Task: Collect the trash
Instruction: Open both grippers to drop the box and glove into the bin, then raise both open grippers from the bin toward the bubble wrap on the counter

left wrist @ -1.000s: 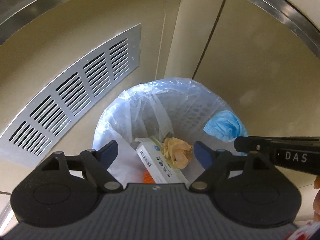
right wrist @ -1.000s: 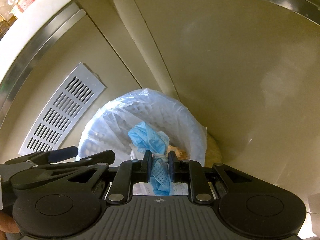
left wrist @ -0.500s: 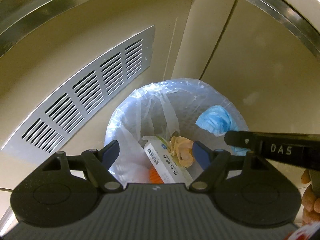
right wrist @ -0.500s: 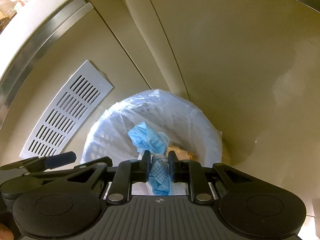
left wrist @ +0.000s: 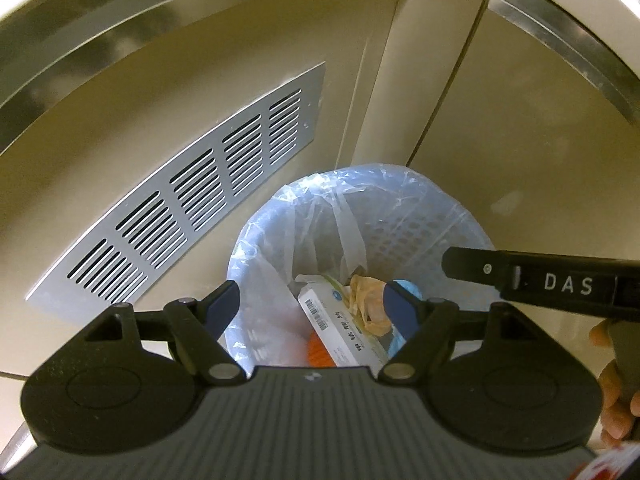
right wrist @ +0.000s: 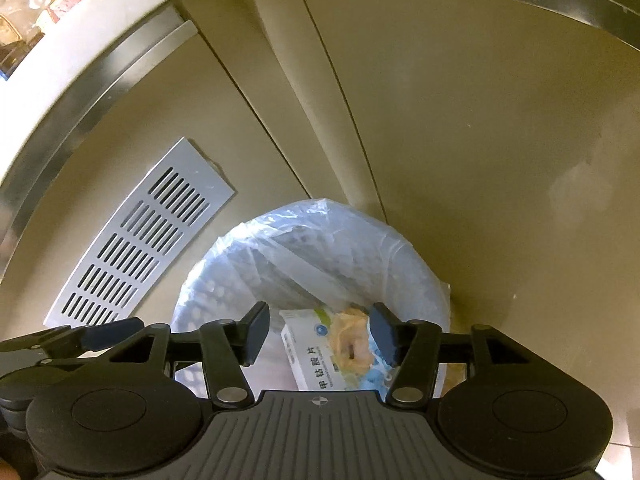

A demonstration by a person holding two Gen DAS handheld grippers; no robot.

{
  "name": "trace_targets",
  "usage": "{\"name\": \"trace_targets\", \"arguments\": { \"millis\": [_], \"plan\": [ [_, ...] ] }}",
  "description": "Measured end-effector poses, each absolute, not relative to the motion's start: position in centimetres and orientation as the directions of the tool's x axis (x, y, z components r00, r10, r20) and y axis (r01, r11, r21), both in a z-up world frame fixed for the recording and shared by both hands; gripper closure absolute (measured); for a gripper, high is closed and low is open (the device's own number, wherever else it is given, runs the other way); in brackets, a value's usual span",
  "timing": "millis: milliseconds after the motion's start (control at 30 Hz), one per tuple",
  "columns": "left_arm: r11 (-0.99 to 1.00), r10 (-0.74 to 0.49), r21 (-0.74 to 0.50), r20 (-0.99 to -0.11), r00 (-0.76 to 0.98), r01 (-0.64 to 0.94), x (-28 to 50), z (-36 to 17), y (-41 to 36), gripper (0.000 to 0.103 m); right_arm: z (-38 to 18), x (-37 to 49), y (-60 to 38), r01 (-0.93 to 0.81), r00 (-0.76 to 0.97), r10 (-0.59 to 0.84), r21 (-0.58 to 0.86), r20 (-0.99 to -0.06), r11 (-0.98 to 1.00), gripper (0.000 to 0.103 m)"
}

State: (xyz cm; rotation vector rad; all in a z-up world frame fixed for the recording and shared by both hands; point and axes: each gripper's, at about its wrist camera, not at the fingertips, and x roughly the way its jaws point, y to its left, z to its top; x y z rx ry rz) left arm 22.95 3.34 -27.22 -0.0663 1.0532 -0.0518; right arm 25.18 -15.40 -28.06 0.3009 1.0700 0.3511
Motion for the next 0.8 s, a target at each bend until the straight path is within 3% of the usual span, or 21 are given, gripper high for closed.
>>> {"name": "trace_targets", "arguments": {
  "millis": [800],
  "plan": [
    [0.996,-0.048,-0.080,-0.828,0.558,-0.034,17.3,-20.5,1.6,0.026,-22.3,20.2,-19.4,-0.167,0.463,0.450,0.423,-0.764,0.891,0.039]
  ]
}}
